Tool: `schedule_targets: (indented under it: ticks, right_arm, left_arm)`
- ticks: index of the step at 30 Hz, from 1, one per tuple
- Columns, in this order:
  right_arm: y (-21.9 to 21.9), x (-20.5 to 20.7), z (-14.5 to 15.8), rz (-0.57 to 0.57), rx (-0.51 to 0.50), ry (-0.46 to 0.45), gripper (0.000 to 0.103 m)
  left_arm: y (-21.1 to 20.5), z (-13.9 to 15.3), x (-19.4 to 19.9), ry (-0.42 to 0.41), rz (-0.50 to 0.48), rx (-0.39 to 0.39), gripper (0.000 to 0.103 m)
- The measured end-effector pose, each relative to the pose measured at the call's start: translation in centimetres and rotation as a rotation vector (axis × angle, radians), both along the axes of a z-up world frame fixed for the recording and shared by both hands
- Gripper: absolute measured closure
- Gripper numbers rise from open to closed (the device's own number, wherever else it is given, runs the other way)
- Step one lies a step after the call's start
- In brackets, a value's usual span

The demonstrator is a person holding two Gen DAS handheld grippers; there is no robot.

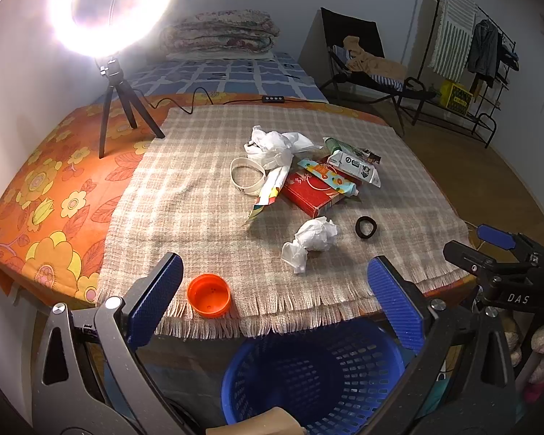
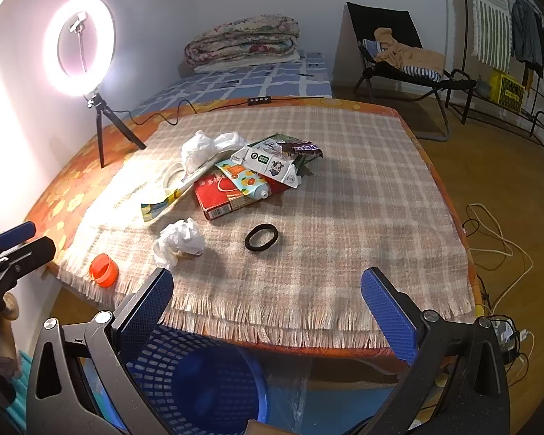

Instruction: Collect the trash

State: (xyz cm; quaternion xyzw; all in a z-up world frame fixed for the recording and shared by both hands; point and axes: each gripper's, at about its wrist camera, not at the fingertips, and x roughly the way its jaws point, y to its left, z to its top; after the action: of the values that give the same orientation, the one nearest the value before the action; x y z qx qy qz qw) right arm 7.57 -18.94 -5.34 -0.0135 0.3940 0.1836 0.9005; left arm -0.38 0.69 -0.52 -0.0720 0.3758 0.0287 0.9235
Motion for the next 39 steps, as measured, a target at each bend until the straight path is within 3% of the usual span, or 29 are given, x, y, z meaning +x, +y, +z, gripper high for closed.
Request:
schedule_targets:
  ticks: [39]
  right_arm:
    - [0.35,-0.01,-0.25,0.016,0.012,0.016,0.000]
  left_arm:
    - [0.05,-0.01,0.07,0.001,-0.002,-0.002,0.000]
